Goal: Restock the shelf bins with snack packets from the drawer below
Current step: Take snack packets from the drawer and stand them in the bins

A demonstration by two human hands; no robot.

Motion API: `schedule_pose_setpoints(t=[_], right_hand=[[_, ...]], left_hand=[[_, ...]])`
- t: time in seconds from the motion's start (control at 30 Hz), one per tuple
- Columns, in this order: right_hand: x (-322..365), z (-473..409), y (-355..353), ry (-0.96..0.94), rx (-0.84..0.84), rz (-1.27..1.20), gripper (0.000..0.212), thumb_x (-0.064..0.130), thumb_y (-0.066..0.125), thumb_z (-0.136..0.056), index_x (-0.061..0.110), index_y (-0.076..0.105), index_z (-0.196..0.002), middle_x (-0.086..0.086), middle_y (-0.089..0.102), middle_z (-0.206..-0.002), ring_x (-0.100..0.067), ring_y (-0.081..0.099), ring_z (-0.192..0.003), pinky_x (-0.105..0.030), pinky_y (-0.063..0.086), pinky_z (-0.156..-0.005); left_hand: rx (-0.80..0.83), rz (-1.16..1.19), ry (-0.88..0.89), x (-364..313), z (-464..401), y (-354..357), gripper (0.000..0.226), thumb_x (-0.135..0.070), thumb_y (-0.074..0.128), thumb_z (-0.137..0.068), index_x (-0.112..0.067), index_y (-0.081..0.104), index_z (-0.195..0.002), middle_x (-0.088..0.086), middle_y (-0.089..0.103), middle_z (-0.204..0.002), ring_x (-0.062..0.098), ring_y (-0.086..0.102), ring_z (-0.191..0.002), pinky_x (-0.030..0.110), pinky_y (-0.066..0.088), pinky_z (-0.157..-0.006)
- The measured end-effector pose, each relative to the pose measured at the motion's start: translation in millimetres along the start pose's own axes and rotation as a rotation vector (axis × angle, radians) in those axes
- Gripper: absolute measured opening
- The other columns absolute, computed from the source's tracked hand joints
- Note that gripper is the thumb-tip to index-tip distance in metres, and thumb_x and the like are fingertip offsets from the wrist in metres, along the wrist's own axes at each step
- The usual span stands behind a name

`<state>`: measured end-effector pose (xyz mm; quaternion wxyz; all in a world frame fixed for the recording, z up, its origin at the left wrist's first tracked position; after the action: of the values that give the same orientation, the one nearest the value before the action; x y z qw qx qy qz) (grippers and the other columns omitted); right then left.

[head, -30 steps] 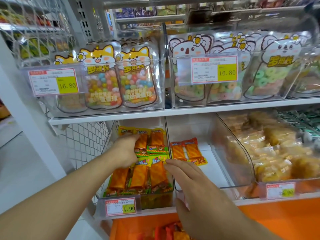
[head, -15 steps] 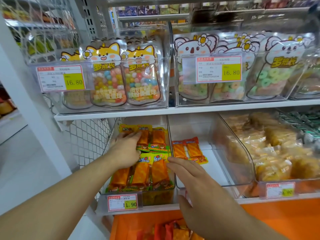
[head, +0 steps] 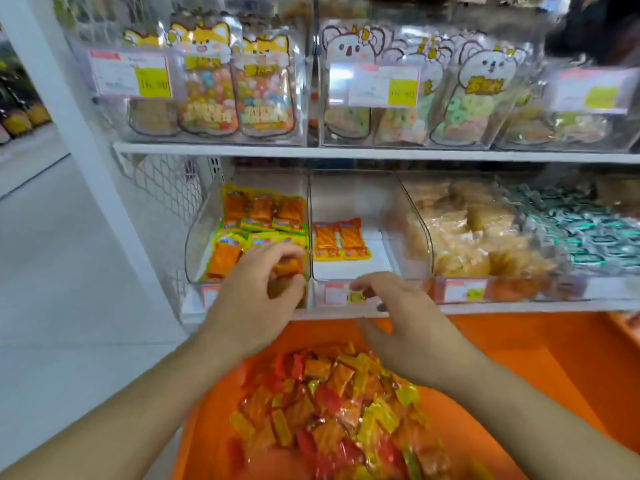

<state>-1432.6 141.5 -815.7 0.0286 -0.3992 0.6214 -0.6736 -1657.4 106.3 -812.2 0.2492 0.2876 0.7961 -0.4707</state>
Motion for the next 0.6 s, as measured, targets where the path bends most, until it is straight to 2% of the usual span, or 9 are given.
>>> schedule_pose_setpoints(t=[0.03, 0.1, 0.23, 0.3, 0.4, 0.5, 0.6], right_hand=[[-4.3, 10.3, 0.3, 0.025, 0.009, -0.002, 0.042, 0.025, 0.064, -0.098, 0.027, 0.054, -0.139, 0.012, 0.053, -0.134, -0.001, 0.048, -0.112, -0.007, 0.036, -0.088], [-16.1, 30.5, 5.2, 0.072, 0.023, 0.007, 0.038, 0.026, 0.067, -0.097, 0.022, 0.057, -0.134, 0.005, 0.058, -0.127, -0.008, 0.053, -0.111, -0.017, 0.041, -0.090], [-62.4, 66.3, 31.3, 0.203, 0.154, 0.076, 0.032, 0.025, 0.072, -0.093, 0.016, 0.062, -0.122, -0.003, 0.065, -0.117, -0.023, 0.060, -0.109, -0.035, 0.048, -0.087], [-93.3, 81.5, 46.8, 0.299, 0.262, 0.104, 0.032, 0.026, 0.072, -0.093, 0.016, 0.061, -0.122, -0.007, 0.066, -0.121, -0.027, 0.061, -0.113, -0.034, 0.047, -0.086], [-141.7, 98.8, 74.8, 0.411, 0.450, 0.183, 0.043, 0.026, 0.071, -0.094, 0.017, 0.058, -0.134, -0.010, 0.062, -0.134, -0.029, 0.059, -0.124, -0.033, 0.046, -0.092], [-187.8, 107.3, 108.9, 0.453, 0.660, 0.246, 0.059, 0.024, 0.072, -0.090, 0.022, 0.052, -0.145, -0.010, 0.058, -0.142, -0.030, 0.055, -0.131, -0.035, 0.047, -0.100], [-227.5, 109.0, 140.9, 0.441, 0.816, 0.284, 0.073, 0.022, 0.076, -0.086, 0.023, 0.047, -0.153, -0.010, 0.051, -0.153, -0.028, 0.050, -0.140, -0.032, 0.043, -0.110]], left_hand=[[0.014, 0.070, -0.008, -8.5, 14.6, 7.1, 0.026, -0.009, 0.071, -0.091, -0.023, 0.070, -0.114, -0.012, 0.067, -0.104, -0.001, 0.061, -0.094, 0.008, 0.045, -0.079], [0.096, 0.160, -0.026, -19.8, 40.1, 28.5, 0.023, -0.007, 0.070, -0.091, -0.022, 0.070, -0.109, -0.013, 0.068, -0.100, 0.006, 0.067, -0.091, 0.016, 0.052, -0.076], [0.324, 0.141, -0.103, -11.8, 93.4, 93.8, 0.018, -0.017, 0.071, -0.091, -0.026, 0.070, -0.107, -0.016, 0.068, -0.101, 0.001, 0.064, -0.094, 0.021, 0.052, -0.081], [0.468, 0.095, -0.163, 4.2, 122.2, 131.0, 0.020, -0.025, 0.070, -0.091, -0.029, 0.068, -0.110, -0.016, 0.066, -0.104, -0.001, 0.062, -0.096, 0.025, 0.052, -0.087], [0.694, 0.034, -0.273, 31.9, 160.2, 183.0, 0.028, -0.037, 0.066, -0.092, -0.032, 0.065, -0.119, -0.013, 0.065, -0.115, 0.007, 0.063, -0.108, 0.031, 0.053, -0.093], [0.813, -0.013, -0.284, 52.0, 178.2, 220.6, 0.032, -0.037, 0.068, -0.092, -0.035, 0.062, -0.123, -0.015, 0.064, -0.125, 0.010, 0.059, -0.120, 0.034, 0.050, -0.102], [0.967, -0.034, -0.233, 72.1, 185.0, 251.3, 0.041, -0.033, 0.069, -0.094, -0.028, 0.059, -0.133, -0.010, 0.058, -0.133, 0.011, 0.052, -0.128, 0.024, 0.040, -0.106]])
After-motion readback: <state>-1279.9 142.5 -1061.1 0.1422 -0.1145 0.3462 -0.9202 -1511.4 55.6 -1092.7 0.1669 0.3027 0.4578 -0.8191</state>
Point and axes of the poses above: each hand's wrist, its own z-axis away from the middle knuckle, its own y-axis out of the palm, x = y × z, the point moved 2 cm from there along -z, towards the middle knuckle
